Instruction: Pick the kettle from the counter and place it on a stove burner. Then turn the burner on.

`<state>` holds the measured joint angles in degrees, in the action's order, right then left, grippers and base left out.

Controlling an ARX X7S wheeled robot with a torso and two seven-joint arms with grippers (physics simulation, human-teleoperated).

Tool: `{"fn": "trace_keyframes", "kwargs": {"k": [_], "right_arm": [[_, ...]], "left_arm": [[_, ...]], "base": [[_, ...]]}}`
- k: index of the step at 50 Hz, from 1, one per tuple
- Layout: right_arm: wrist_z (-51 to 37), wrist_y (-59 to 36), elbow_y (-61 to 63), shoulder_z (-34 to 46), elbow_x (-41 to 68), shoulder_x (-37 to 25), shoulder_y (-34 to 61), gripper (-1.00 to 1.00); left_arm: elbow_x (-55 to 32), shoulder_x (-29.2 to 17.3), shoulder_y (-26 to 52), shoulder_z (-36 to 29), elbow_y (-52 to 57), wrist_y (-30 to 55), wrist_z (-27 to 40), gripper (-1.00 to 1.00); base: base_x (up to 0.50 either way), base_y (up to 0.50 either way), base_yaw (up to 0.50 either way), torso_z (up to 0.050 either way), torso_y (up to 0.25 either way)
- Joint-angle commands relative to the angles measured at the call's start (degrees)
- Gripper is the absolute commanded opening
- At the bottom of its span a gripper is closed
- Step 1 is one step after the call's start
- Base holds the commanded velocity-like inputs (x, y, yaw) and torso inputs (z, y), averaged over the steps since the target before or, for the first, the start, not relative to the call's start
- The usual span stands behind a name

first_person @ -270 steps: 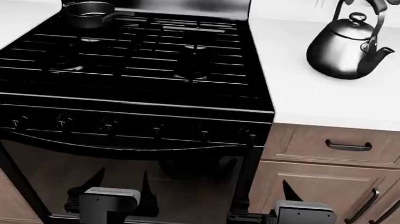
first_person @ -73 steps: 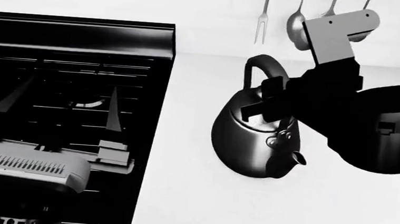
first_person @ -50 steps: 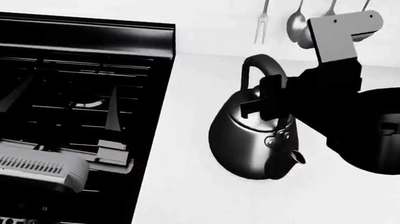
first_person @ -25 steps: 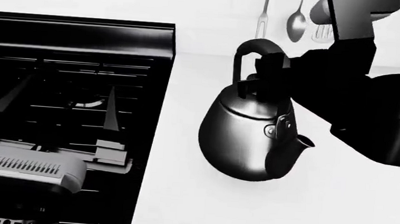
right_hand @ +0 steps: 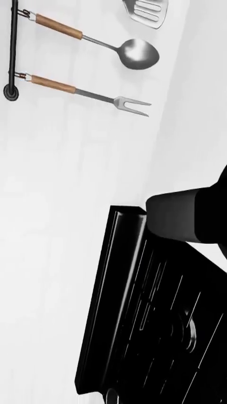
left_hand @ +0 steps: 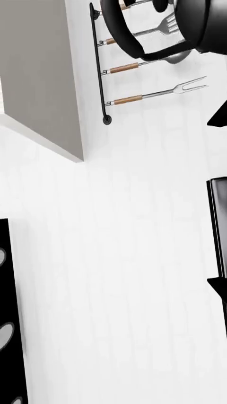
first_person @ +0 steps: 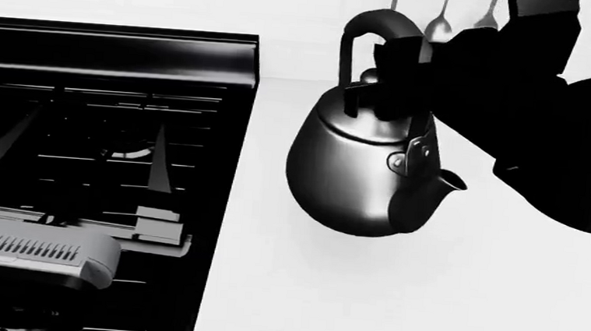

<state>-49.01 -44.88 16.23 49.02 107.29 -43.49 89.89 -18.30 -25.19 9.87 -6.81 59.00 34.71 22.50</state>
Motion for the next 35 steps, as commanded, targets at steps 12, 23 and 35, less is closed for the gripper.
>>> {"fn": "trace_keyframes", "kwargs": {"k": [12, 23, 35], "right_arm": [[-0.3, -0.9, 0.0, -1.7, -3.8, 0.9, 3.3, -1.00], [-0.3, -1.2, 0.4, -1.6, -3.5, 1.0, 3.6, -1.00], [-0.3, -1.8, 0.4, -1.3, -3.6, 1.4, 4.2, -1.00]], "left_arm": [[-2.2, -2.1, 0.0, 0.0, 0.2, -1.1, 2.5, 1.00], [-3.0, -3.2, 0.0, -0.5, 0.2, -1.7, 3.8, 1.00], [-4.2, -4.5, 0.4, -1.0, 0.2, -2.1, 5.3, 1.00]], "base": [[0.00, 0.46, 0.00, 0.001, 0.003], [0.00, 0.50, 0.00, 0.001, 0.002], [0.00, 0.50, 0.00, 0.001, 0.002]]}}
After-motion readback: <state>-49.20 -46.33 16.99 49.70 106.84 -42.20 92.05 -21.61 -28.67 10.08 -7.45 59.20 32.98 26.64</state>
